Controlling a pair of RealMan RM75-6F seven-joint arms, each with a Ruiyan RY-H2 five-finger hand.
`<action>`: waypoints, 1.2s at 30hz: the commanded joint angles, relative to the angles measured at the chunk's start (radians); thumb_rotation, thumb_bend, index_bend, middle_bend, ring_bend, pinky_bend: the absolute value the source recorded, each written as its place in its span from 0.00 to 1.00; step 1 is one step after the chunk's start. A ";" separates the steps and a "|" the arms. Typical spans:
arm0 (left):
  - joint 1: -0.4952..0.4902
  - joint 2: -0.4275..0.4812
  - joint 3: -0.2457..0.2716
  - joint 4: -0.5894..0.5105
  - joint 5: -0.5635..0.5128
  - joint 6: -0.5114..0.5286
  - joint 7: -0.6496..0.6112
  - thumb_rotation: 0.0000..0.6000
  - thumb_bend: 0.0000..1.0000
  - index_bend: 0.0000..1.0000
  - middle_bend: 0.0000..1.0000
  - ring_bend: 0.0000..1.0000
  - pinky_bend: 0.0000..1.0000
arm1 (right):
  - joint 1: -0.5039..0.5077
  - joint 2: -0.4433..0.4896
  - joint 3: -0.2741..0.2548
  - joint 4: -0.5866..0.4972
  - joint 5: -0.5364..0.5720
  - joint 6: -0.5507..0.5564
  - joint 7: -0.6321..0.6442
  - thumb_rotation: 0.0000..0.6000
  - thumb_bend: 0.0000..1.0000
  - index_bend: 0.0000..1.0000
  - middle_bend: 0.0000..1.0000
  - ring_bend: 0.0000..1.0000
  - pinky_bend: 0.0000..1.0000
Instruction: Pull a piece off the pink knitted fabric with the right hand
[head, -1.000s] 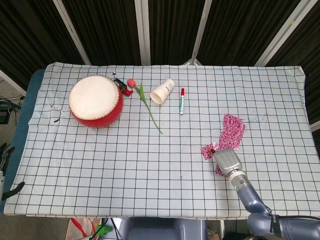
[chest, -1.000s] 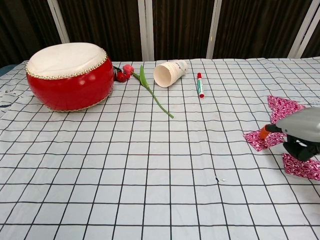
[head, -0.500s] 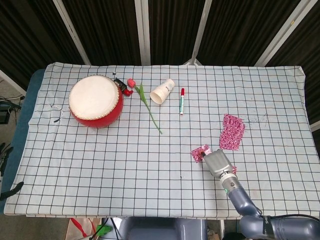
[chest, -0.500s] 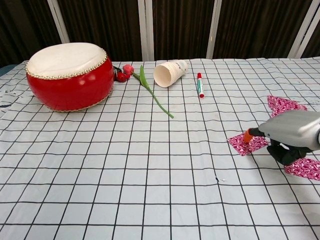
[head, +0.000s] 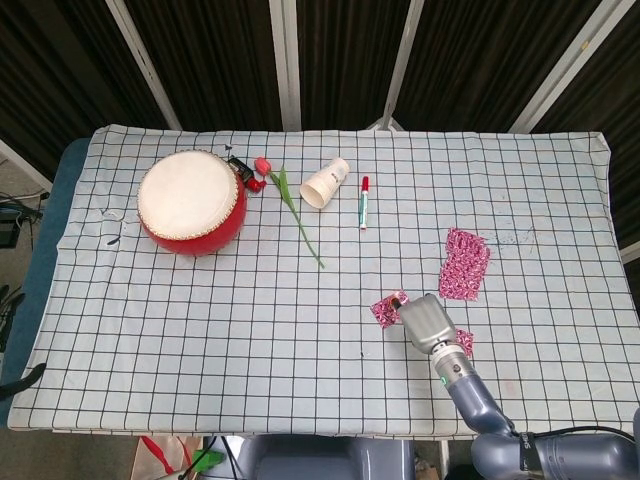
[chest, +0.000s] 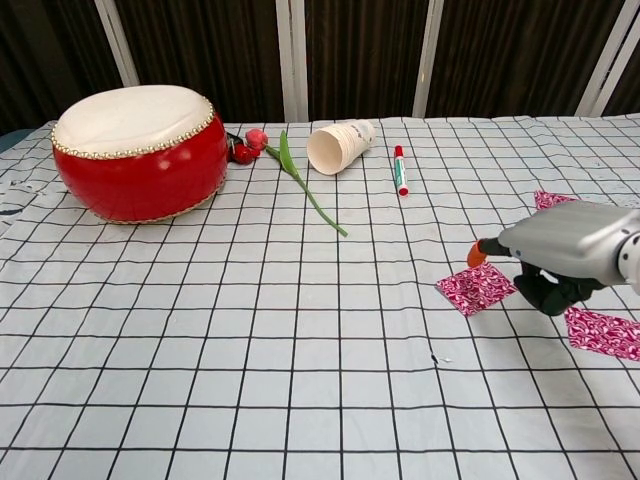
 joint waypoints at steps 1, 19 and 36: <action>0.000 0.000 0.000 0.000 0.000 0.000 0.001 1.00 0.25 0.12 0.00 0.00 0.02 | -0.009 0.034 0.014 -0.028 -0.013 0.029 0.020 1.00 0.76 0.20 0.85 0.78 0.45; 0.005 -0.003 0.012 -0.012 0.019 0.006 0.018 1.00 0.25 0.12 0.00 0.00 0.02 | -0.348 0.329 -0.150 -0.171 -0.553 0.232 0.738 1.00 0.61 0.05 0.18 0.23 0.03; 0.003 0.003 0.016 -0.003 0.030 0.000 0.002 1.00 0.25 0.12 0.00 0.00 0.02 | -0.610 0.305 -0.174 0.148 -0.785 0.578 0.815 1.00 0.45 0.04 0.07 0.14 0.00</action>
